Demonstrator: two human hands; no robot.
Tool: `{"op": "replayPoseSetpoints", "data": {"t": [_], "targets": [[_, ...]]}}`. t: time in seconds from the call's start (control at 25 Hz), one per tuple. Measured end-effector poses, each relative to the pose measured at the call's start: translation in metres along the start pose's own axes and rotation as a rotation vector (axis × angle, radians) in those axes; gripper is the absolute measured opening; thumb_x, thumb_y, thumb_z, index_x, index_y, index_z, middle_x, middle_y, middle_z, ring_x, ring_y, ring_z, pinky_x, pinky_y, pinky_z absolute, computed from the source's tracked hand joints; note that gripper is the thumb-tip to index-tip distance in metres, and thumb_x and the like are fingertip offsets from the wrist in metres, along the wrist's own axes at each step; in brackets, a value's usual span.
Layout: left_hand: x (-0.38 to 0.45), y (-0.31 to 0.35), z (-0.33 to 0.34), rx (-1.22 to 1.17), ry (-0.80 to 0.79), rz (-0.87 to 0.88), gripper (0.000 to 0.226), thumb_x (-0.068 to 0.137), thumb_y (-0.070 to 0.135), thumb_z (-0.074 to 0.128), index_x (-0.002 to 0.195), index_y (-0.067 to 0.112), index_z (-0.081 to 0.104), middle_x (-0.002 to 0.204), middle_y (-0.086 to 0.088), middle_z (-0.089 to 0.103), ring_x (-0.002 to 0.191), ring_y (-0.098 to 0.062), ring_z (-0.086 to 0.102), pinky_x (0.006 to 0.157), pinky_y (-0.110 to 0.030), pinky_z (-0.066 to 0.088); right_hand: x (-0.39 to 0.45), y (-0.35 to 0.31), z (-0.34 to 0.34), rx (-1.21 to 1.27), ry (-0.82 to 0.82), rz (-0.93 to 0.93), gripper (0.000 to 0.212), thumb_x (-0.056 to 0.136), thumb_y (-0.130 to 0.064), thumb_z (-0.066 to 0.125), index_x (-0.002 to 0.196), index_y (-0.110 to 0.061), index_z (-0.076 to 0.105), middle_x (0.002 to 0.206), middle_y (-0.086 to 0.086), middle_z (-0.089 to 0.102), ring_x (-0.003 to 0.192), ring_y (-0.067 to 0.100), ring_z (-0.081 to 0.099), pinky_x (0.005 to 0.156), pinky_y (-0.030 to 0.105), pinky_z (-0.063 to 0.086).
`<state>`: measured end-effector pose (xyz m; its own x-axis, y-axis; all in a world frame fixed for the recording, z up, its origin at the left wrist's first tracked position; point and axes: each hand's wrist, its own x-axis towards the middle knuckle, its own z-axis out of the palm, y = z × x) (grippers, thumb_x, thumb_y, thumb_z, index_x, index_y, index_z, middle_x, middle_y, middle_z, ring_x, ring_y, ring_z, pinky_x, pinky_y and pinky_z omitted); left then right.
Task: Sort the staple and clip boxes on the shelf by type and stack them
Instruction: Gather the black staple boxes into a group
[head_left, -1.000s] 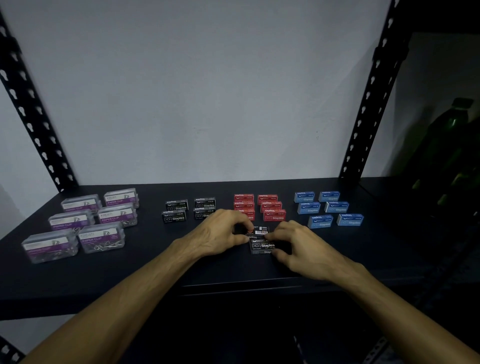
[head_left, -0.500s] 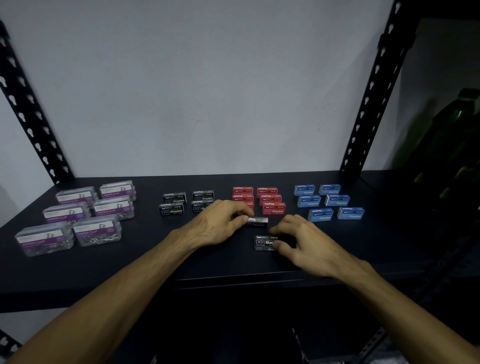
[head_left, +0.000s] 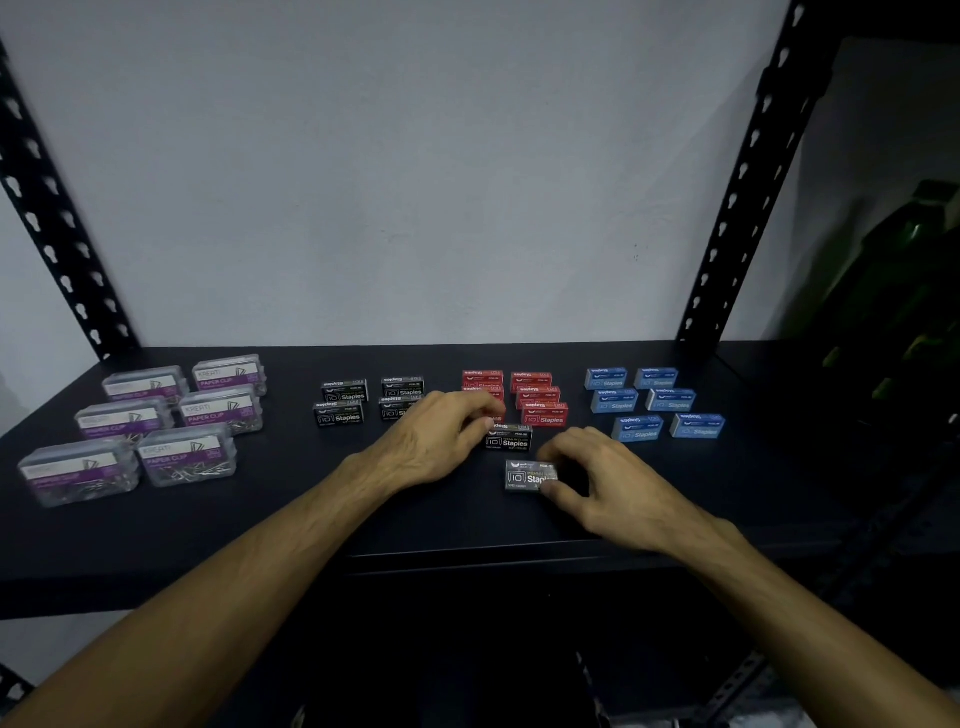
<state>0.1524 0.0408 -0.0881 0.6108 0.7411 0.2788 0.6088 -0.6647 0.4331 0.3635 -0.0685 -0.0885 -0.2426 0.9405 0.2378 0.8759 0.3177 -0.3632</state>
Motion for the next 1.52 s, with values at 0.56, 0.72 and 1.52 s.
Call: {"op": "replayPoseSetpoints", "data": {"t": [0.56,0.72,1.52], "targets": [[0.003,0.01,0.002,0.069,-0.061,0.029,0.032,0.095,0.027,0.061,0.126,0.023,0.063,0.111,0.006,0.068,0.081,0.002,0.047,0.077,-0.014,0.036,0.001,-0.003,0.002,0.069,0.0,-0.001,0.022,0.089,-0.036,0.066,0.11,-0.03,0.061,0.101,-0.015,0.061,0.095,0.002,0.055,0.084,0.025,0.047],[-0.002,0.007,-0.003,0.032,-0.068,0.011,0.028,0.094,0.027,0.062,0.121,0.022,0.066,0.098,0.011,0.066,0.074,0.003,0.051,0.067,-0.008,0.033,0.003,-0.006,0.0,0.051,-0.021,-0.008,0.014,0.091,-0.032,0.064,0.104,-0.029,0.063,0.097,-0.017,0.061,0.094,0.001,0.053,0.081,0.021,0.045],[-0.089,-0.068,-0.093,0.131,0.025,-0.329,0.023,0.092,0.024,0.065,0.115,0.024,0.068,0.104,0.008,0.068,0.086,-0.003,0.058,0.081,-0.024,0.049,0.097,-0.08,0.022,-0.037,-0.072,-0.099,0.009,0.089,-0.016,0.059,0.097,-0.017,0.064,0.095,-0.002,0.065,0.088,0.018,0.062,0.073,0.028,0.046]]}}
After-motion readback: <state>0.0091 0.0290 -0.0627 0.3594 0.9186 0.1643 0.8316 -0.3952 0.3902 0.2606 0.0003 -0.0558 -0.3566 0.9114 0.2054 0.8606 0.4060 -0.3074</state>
